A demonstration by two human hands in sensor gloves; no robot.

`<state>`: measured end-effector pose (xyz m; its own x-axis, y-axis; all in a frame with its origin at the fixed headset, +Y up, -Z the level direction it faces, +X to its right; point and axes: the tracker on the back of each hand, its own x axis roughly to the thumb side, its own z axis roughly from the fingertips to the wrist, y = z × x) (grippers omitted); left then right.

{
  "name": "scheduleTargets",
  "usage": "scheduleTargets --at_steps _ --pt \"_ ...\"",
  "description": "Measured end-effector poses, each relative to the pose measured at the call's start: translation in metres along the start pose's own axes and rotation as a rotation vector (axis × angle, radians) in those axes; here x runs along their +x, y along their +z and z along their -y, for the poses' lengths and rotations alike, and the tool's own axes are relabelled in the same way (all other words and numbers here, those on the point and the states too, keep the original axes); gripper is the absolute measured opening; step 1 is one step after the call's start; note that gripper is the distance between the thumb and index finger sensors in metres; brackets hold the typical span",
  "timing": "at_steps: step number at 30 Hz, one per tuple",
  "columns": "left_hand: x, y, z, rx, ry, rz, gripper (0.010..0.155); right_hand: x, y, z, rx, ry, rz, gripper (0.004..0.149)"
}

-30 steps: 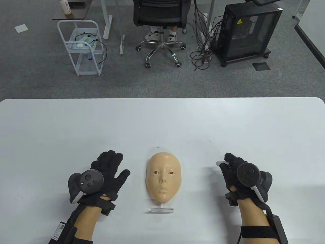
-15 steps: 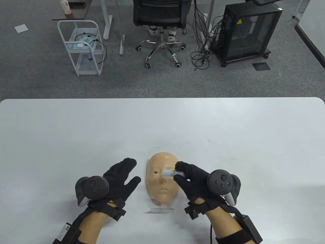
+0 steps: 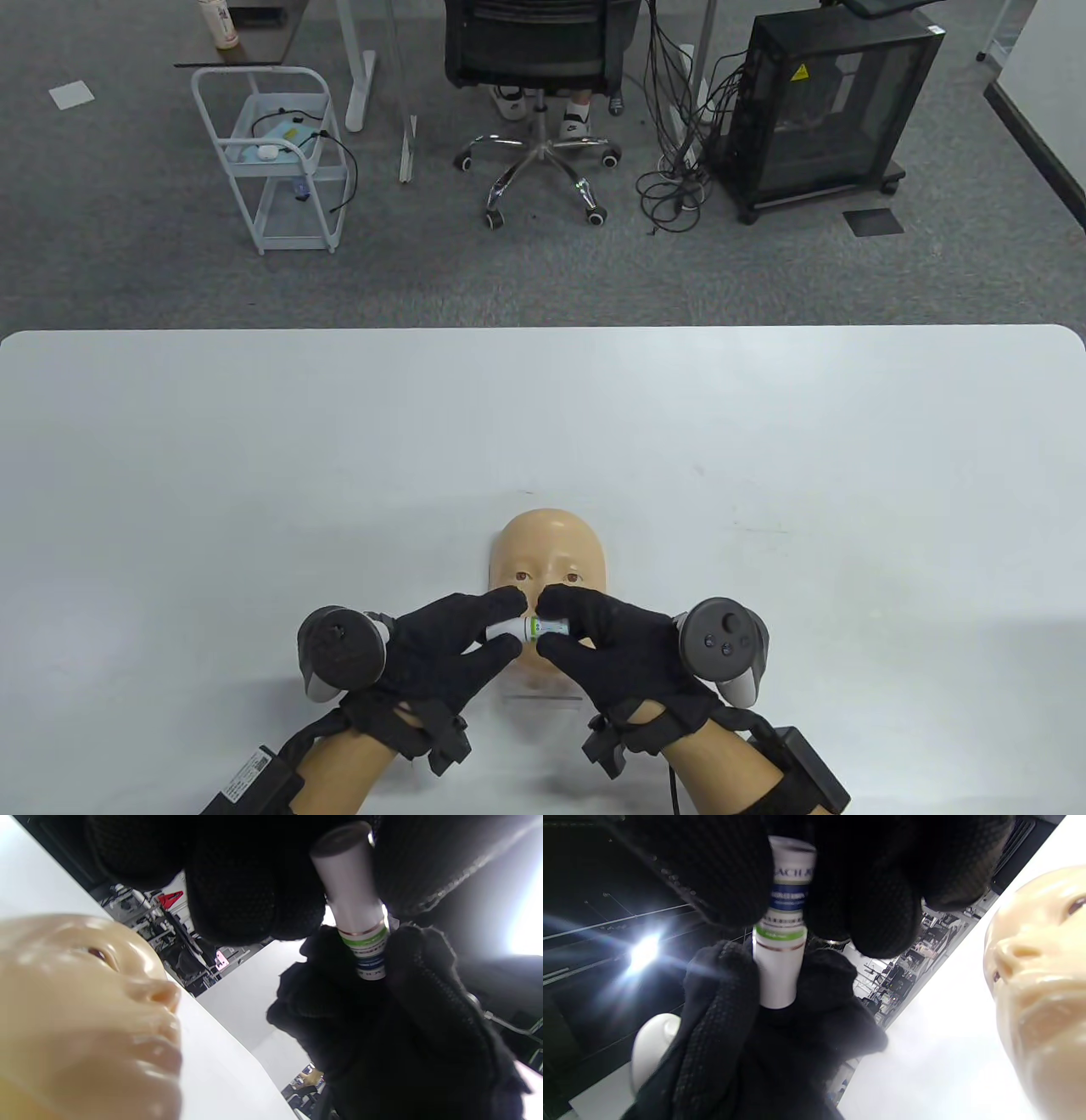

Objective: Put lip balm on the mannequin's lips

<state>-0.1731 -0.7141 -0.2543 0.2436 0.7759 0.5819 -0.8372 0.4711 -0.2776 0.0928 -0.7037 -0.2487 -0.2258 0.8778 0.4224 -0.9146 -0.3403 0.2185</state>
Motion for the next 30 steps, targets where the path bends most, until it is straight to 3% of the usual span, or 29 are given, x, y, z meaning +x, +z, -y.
scheduleTargets --at_steps 4,8,11,15,17,20,21,24,30 --pt "-0.009 0.000 0.001 0.010 0.183 -0.024 0.055 0.001 0.001 0.000 0.016 -0.012 0.002 0.055" --pt "0.000 0.001 -0.005 0.092 0.163 0.000 0.051 0.002 0.001 0.000 0.004 -0.068 0.015 0.054" --pt "0.003 0.001 -0.007 0.087 0.180 0.006 0.050 0.006 0.001 0.002 0.006 -0.048 0.037 0.054" --pt "-0.007 0.008 -0.034 0.167 0.212 -0.034 0.050 0.004 0.001 0.027 -0.071 0.004 0.038 0.054" --pt "-0.008 0.009 -0.044 0.200 0.196 -0.020 0.050 0.003 0.001 0.044 -0.116 0.172 0.042 0.054" --pt "-0.009 0.011 -0.047 0.236 0.202 -0.036 0.050 -0.006 0.001 0.062 -0.155 0.499 -0.042 0.054" --pt "-0.011 0.012 -0.046 0.233 0.197 -0.045 0.050 -0.012 -0.002 0.069 -0.099 0.622 -0.136 0.054" --pt "-0.018 0.013 -0.043 0.236 0.218 -0.076 0.050 -0.033 -0.006 0.078 -0.040 0.681 -0.343 0.053" --pt "-0.033 0.015 -0.044 0.244 0.297 -0.165 0.050 -0.062 -0.010 0.074 0.065 0.842 -0.547 0.055"
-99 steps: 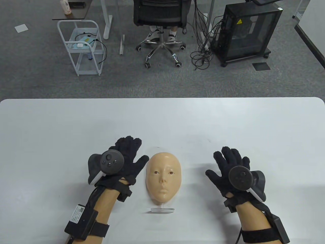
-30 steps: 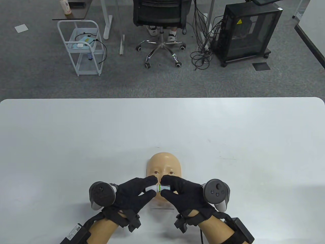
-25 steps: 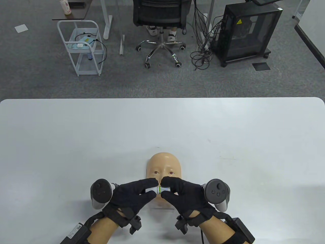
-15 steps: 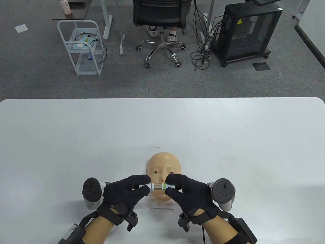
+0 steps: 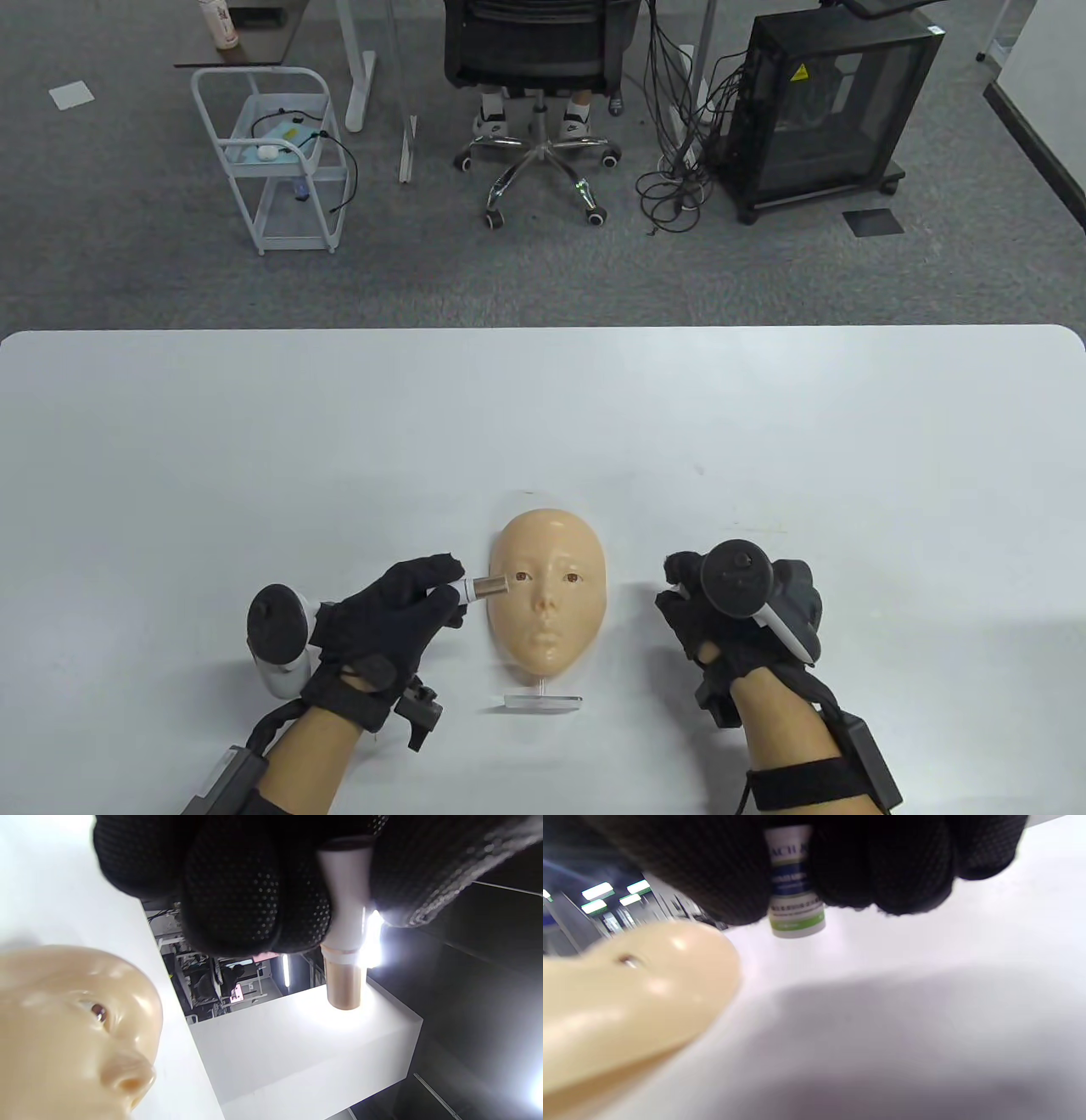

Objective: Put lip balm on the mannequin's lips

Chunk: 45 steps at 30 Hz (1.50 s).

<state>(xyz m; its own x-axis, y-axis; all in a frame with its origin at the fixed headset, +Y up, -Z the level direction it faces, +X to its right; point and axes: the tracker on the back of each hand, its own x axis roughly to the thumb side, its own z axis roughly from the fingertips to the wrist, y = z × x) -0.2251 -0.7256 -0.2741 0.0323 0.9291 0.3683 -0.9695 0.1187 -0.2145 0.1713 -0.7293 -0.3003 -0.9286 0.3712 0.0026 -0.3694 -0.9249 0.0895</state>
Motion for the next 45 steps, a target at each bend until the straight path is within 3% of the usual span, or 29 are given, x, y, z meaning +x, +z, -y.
scheduleTargets --at_steps 13,23,30,33,35,36,38,40,42,45 --pt "-0.011 0.002 0.002 0.010 0.062 -0.111 0.049 0.008 -0.005 -0.019 0.086 0.134 -0.016 0.056" --pt "-0.012 0.002 0.004 0.000 0.065 -0.127 0.049 0.015 -0.008 -0.032 0.121 0.196 -0.016 0.057" --pt "-0.012 0.002 0.007 -0.011 0.074 -0.143 0.048 0.018 -0.002 -0.026 0.141 0.236 -0.021 0.078" --pt "-0.012 0.002 0.011 -0.024 0.083 -0.146 0.048 0.027 0.010 -0.008 0.020 0.230 0.019 0.083" --pt "-0.013 0.002 0.015 -0.042 0.103 -0.158 0.048 0.037 0.023 0.005 -0.106 0.178 0.088 0.080" --pt "-0.014 0.003 0.018 -0.052 0.119 -0.170 0.048 0.043 0.031 0.010 -0.216 0.084 0.165 0.078" --pt "-0.019 0.004 0.022 -0.080 0.190 -0.223 0.046 0.054 0.041 0.013 -0.331 -0.108 0.366 0.071" --pt "-0.024 0.006 0.030 -0.080 0.352 -0.290 0.045 0.066 0.046 0.008 -0.305 -0.363 0.615 0.065" --pt "-0.026 0.007 0.035 -0.104 0.359 -0.332 0.046 0.080 0.050 0.000 -0.194 -0.512 0.750 0.066" --pt "-0.026 0.007 0.040 -0.162 0.248 -0.343 0.047 0.099 0.053 -0.011 -0.183 -0.402 0.848 0.072"
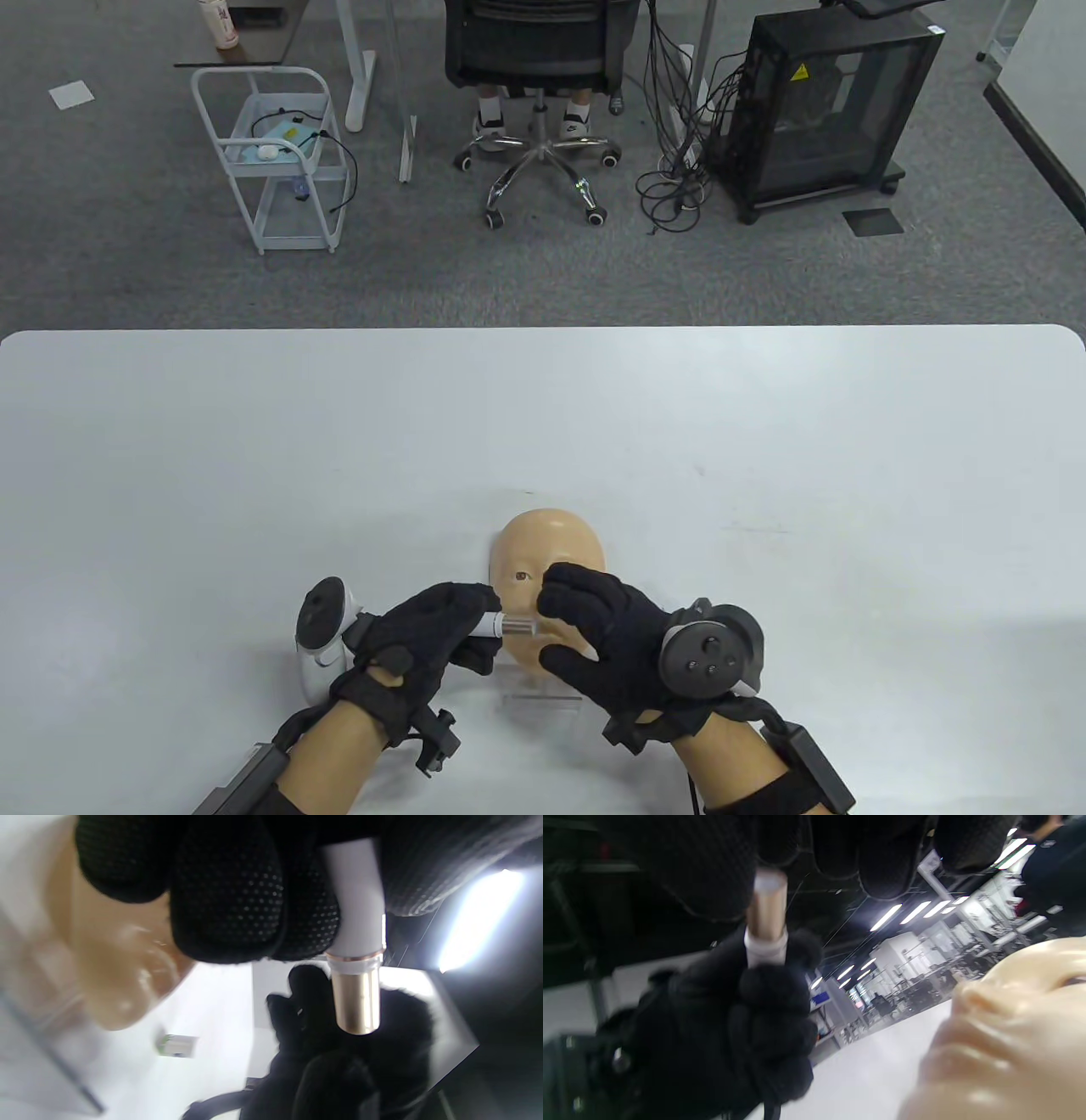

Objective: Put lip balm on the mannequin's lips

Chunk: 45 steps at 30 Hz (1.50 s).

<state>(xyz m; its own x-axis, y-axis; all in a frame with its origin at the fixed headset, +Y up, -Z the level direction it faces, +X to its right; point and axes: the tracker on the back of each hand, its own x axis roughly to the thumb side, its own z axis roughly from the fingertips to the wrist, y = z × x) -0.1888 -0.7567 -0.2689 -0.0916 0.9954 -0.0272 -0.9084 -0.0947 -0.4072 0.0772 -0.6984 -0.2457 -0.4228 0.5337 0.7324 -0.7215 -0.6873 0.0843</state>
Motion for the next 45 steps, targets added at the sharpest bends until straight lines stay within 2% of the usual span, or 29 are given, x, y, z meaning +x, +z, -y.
scheduleTargets --at_steps 2,5,8,13,18,23,25,28,32,34,36,38,39,42,45 --pt "-0.003 -0.001 0.005 -0.024 0.045 -0.030 0.048 0.005 -0.003 -0.009 0.020 0.015 0.043 0.070" --pt "-0.006 -0.001 0.008 -0.053 0.040 -0.068 0.049 0.009 -0.003 -0.012 -0.014 0.030 0.087 0.059" --pt "-0.005 -0.001 0.009 -0.056 0.070 -0.072 0.049 0.011 -0.003 -0.011 -0.052 -0.002 0.095 0.056" --pt "0.005 0.002 0.013 -0.041 0.009 0.003 0.046 -0.008 -0.004 -0.011 -0.053 -0.288 -0.102 0.054" --pt "0.022 0.001 0.015 -0.064 -0.211 0.208 0.045 -0.029 0.001 -0.019 -0.029 -0.631 -0.386 0.055" --pt "0.053 0.011 0.030 -0.052 -0.735 0.607 0.047 -0.044 0.016 -0.036 0.013 -1.072 -0.729 0.055" --pt "0.057 0.014 0.035 -0.048 -0.824 0.663 0.046 -0.046 0.020 -0.038 0.024 -1.140 -0.779 0.055" --pt "0.053 0.011 0.034 -0.077 -0.766 0.618 0.047 -0.046 0.021 -0.038 0.030 -1.144 -0.796 0.055" --pt "0.035 0.004 0.029 -0.121 -0.534 0.432 0.057 -0.043 0.019 -0.039 0.017 -1.101 -0.766 0.056" --pt "0.030 0.002 0.026 -0.076 -0.453 0.390 0.054 -0.041 0.019 -0.039 0.022 -1.060 -0.755 0.057" --pt "0.026 0.000 0.022 -0.081 -0.393 0.343 0.053 -0.040 0.016 -0.032 0.044 -1.014 -0.740 0.063" --pt "0.020 -0.001 0.016 -0.064 -0.275 0.299 0.052 -0.041 0.015 -0.019 0.055 -0.925 -0.677 0.074" --pt "0.017 -0.002 0.012 -0.056 -0.200 0.265 0.051 -0.041 0.015 -0.010 0.035 -0.867 -0.663 0.075" --pt "0.010 -0.002 0.005 -0.016 -0.054 0.208 0.049 -0.044 0.011 0.012 -0.022 -0.711 -0.637 0.074" --pt "0.006 -0.003 -0.001 0.006 0.016 0.181 0.047 -0.051 0.000 0.021 -0.069 -0.491 -0.668 0.073"
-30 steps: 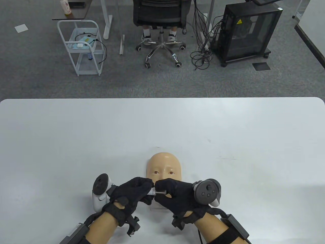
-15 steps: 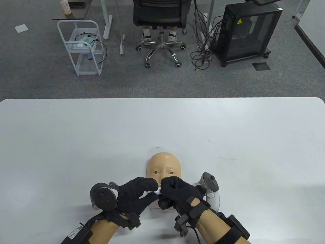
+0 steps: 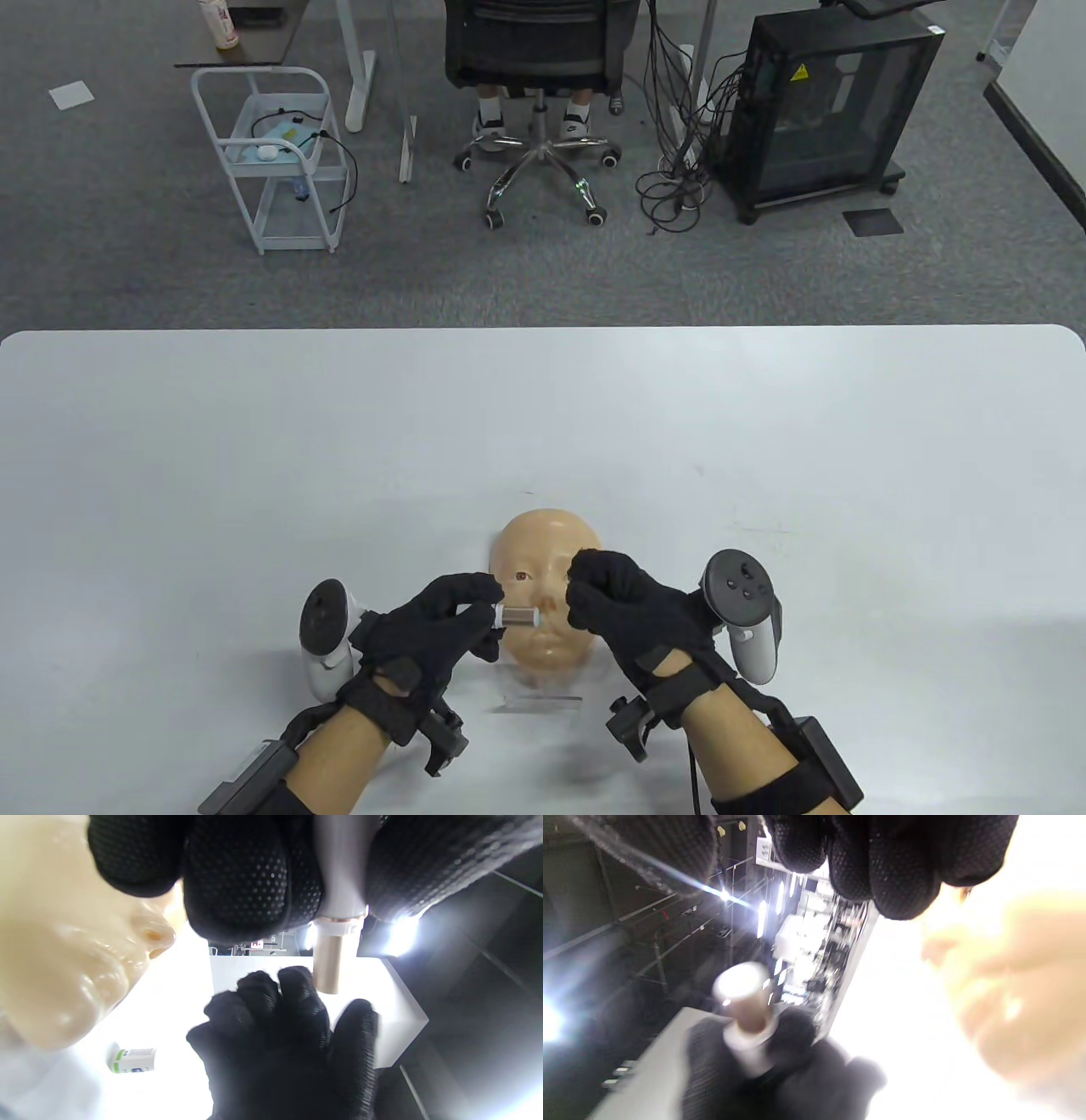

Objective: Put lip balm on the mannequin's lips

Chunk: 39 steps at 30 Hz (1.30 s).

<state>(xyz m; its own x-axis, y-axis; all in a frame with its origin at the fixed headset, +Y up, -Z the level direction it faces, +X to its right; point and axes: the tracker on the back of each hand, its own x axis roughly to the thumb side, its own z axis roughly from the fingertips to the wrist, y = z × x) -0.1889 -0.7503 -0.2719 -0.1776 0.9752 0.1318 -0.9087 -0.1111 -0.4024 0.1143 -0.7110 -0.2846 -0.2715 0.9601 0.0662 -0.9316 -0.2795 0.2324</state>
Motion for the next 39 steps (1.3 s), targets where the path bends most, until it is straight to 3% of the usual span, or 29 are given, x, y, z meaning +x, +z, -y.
scheduleTargets --at_steps 6,10,12,15,24,31,34,39 --pt "-0.001 0.001 -0.011 0.068 0.008 -0.021 0.048 -0.003 -0.040 -0.007 -0.095 0.347 -0.058 0.082" --pt "-0.001 0.001 -0.018 0.085 0.008 -0.040 0.051 -0.015 -0.065 -0.020 -0.006 0.436 -0.189 0.095" --pt "-0.002 0.000 -0.020 0.071 0.024 -0.059 0.053 -0.026 -0.074 -0.028 0.062 0.440 -0.273 0.099" --pt "-0.001 0.000 -0.018 0.052 0.023 -0.064 0.057 -0.036 -0.078 -0.034 0.073 0.444 -0.311 0.101" --pt "0.005 -0.002 -0.013 0.009 -0.056 -0.063 0.057 -0.040 -0.079 -0.037 0.059 0.457 -0.296 0.100" --pt "0.047 -0.006 -0.005 0.026 -0.593 0.108 0.051 -0.041 -0.079 -0.036 0.072 0.458 -0.291 0.099" --pt "0.061 -0.012 0.018 -0.027 -0.780 0.154 0.049 -0.041 -0.078 -0.036 0.066 0.458 -0.286 0.099" --pt "0.064 -0.029 0.068 -0.217 -1.147 0.146 0.045 -0.041 -0.078 -0.036 0.074 0.464 -0.285 0.098"
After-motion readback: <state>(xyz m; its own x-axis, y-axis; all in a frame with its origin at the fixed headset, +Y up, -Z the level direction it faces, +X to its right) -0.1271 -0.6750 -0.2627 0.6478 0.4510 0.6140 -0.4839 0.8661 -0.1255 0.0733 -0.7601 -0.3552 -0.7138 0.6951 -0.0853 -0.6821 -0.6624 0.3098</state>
